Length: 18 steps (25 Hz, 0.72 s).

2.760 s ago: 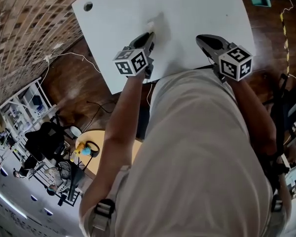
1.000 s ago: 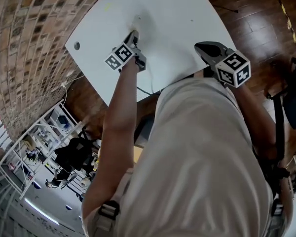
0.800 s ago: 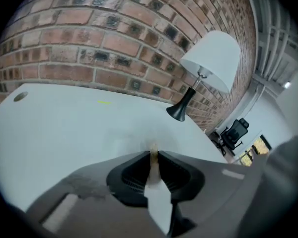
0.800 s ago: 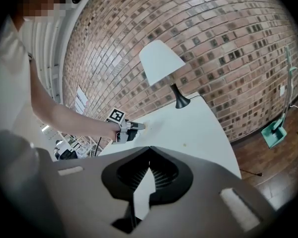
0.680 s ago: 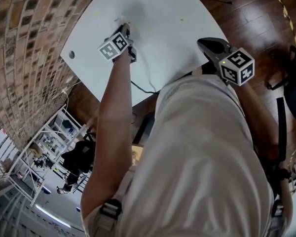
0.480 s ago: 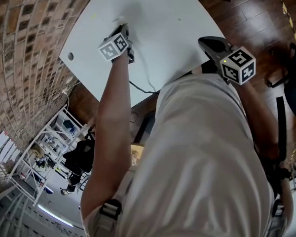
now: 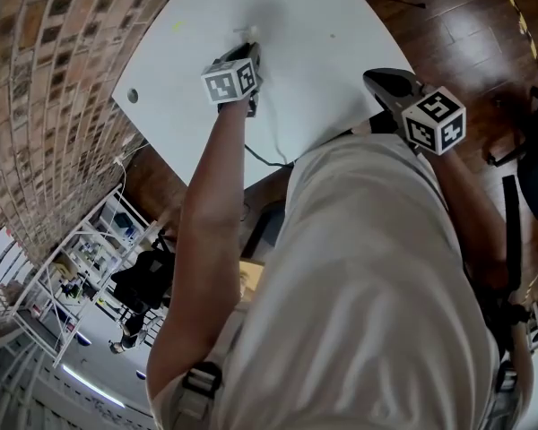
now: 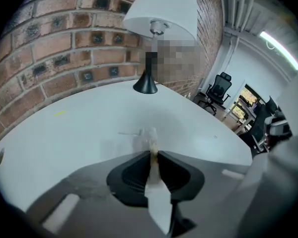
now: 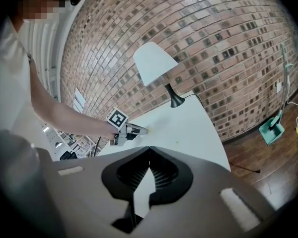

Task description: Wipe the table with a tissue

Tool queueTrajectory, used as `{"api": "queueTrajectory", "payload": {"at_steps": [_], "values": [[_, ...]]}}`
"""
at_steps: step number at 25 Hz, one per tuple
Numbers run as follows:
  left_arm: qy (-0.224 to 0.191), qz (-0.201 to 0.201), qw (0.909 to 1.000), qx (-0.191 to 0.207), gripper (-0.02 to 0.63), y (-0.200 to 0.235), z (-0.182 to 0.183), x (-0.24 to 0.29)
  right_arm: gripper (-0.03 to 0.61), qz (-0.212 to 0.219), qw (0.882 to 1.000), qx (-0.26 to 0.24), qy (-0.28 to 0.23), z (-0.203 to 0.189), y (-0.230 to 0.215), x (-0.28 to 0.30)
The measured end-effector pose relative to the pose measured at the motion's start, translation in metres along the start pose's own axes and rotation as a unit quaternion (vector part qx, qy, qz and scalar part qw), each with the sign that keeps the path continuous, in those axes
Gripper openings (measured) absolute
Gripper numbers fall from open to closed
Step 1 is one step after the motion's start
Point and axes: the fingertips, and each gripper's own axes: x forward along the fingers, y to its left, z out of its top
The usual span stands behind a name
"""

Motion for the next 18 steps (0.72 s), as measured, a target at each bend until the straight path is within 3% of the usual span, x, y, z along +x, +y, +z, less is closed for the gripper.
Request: {"api": "queueTrajectory", "payload": {"at_steps": [4, 11, 14, 18], "values": [[0.008, -0.032, 0.9990, 0.028, 0.054, -0.036, -0.006, 0.005, 0.009, 0.002, 1.000, 0.000, -0.001, -0.001, 0.001, 0.001], [0.024, -0.099, 0.9946, 0.023, 0.054, -0.082, -0.022, 0.006, 0.009, 0.003, 1.000, -0.001, -0.005, 0.003, 0.003, 0.002], [-0.020, -0.126, 0.9915, 0.022, 0.055, -0.098, -0.020, 0.001, 0.009, 0.001, 1.000, -0.001, -0.008, 0.005, 0.002, 0.002], [-0.084, -0.124, 0.9869, -0.059, 0.055, -0.098, -0.003, -0.010, 0.008, -0.006, 1.000, 0.000, -0.010, 0.007, -0.005, -0.003]]}}
